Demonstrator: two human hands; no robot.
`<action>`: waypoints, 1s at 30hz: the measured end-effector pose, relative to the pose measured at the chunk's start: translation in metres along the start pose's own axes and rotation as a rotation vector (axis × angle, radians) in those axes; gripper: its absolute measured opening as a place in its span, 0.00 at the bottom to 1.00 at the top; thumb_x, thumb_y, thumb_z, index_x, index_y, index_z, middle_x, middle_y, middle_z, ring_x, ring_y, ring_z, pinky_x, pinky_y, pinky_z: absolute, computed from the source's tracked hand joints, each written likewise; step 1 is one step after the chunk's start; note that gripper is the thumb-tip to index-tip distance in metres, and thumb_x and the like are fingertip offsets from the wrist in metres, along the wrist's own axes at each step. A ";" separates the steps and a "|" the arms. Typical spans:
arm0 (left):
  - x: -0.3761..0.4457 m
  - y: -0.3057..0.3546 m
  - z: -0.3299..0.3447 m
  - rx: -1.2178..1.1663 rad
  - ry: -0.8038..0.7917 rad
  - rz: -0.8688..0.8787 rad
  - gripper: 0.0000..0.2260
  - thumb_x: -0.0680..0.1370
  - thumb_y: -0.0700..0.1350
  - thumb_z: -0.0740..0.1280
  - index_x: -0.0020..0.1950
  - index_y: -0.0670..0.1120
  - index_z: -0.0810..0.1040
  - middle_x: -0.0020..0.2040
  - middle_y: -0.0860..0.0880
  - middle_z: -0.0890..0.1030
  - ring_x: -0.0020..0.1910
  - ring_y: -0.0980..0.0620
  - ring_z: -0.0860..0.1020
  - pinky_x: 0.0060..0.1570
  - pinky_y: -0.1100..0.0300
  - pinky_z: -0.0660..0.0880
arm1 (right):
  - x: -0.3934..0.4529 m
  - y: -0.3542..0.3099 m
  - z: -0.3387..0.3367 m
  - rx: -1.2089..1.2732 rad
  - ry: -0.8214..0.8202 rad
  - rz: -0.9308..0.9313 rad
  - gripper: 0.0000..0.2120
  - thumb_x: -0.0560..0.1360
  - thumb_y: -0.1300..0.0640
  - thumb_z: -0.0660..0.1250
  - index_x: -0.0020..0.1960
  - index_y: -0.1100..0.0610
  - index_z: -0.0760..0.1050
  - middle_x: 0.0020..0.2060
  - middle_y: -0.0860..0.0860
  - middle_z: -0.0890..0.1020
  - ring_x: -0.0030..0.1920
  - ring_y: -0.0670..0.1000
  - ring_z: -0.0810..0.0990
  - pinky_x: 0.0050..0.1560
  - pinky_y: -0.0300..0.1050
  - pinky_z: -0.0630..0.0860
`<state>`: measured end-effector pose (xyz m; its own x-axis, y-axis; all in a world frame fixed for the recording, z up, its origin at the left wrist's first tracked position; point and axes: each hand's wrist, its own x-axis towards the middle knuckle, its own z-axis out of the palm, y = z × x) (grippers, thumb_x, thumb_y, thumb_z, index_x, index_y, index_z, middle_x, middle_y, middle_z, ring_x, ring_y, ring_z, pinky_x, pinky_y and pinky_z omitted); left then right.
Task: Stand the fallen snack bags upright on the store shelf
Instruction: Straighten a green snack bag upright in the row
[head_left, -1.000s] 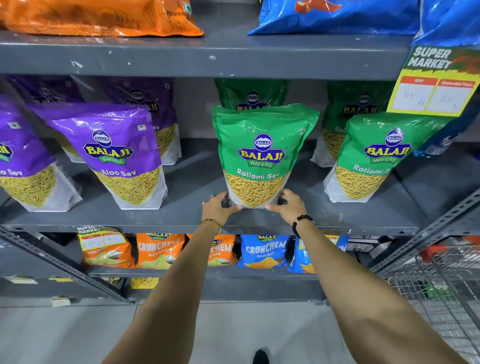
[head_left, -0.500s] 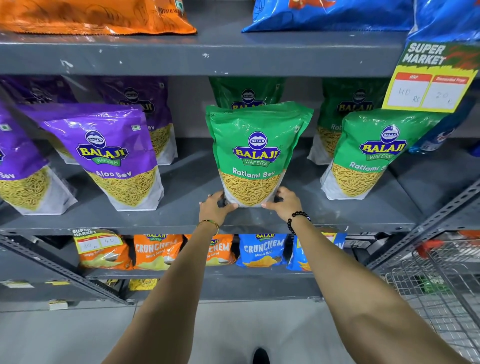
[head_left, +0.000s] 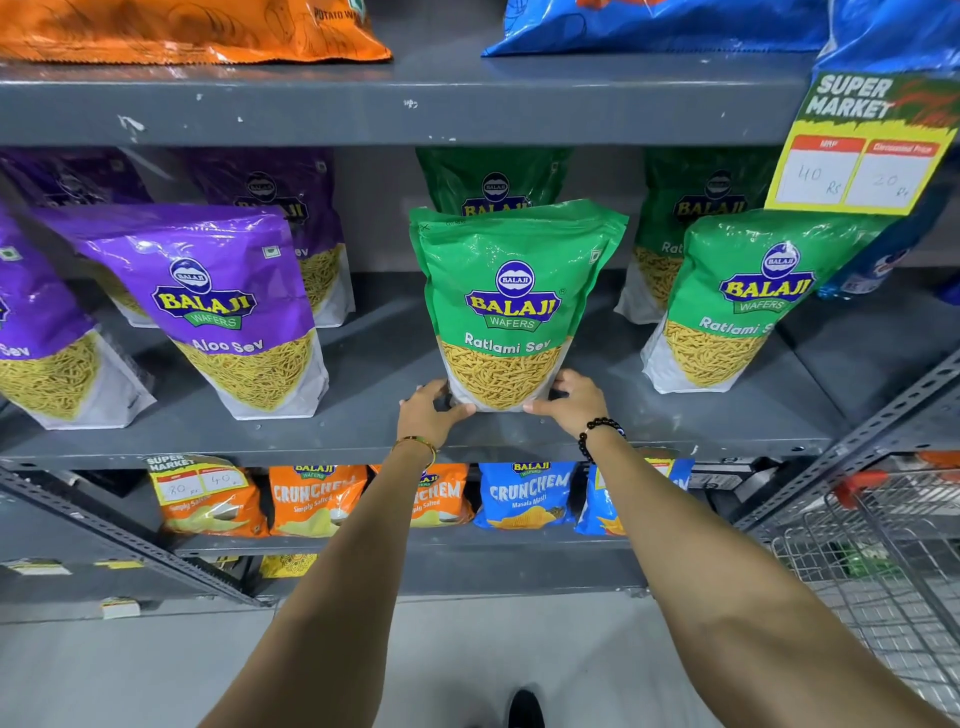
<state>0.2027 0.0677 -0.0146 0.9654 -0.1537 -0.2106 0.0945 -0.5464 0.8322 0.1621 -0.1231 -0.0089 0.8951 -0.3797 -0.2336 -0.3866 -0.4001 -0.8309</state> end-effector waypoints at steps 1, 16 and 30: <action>-0.001 0.000 0.000 0.001 -0.002 -0.001 0.22 0.74 0.46 0.70 0.66 0.43 0.72 0.66 0.42 0.76 0.65 0.41 0.73 0.69 0.41 0.66 | 0.000 0.000 0.000 0.004 -0.003 0.001 0.25 0.64 0.58 0.77 0.59 0.60 0.75 0.58 0.56 0.81 0.58 0.55 0.79 0.54 0.41 0.72; -0.013 -0.013 0.000 0.180 0.094 -0.037 0.31 0.72 0.49 0.72 0.72 0.45 0.64 0.68 0.42 0.73 0.67 0.39 0.70 0.65 0.45 0.70 | -0.013 0.015 -0.006 -0.089 0.029 -0.008 0.36 0.67 0.62 0.75 0.71 0.59 0.64 0.70 0.57 0.71 0.69 0.57 0.70 0.69 0.50 0.67; -0.056 0.032 0.087 0.219 -0.040 0.180 0.24 0.73 0.51 0.70 0.67 0.45 0.71 0.59 0.39 0.80 0.60 0.39 0.75 0.56 0.49 0.74 | -0.049 0.076 -0.093 -0.005 0.391 0.159 0.31 0.72 0.62 0.69 0.72 0.59 0.62 0.61 0.63 0.77 0.61 0.62 0.75 0.60 0.56 0.74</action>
<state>0.1308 -0.0131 -0.0211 0.9512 -0.2942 -0.0927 -0.1366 -0.6712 0.7286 0.0681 -0.2128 -0.0134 0.6728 -0.7248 -0.1485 -0.5151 -0.3148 -0.7972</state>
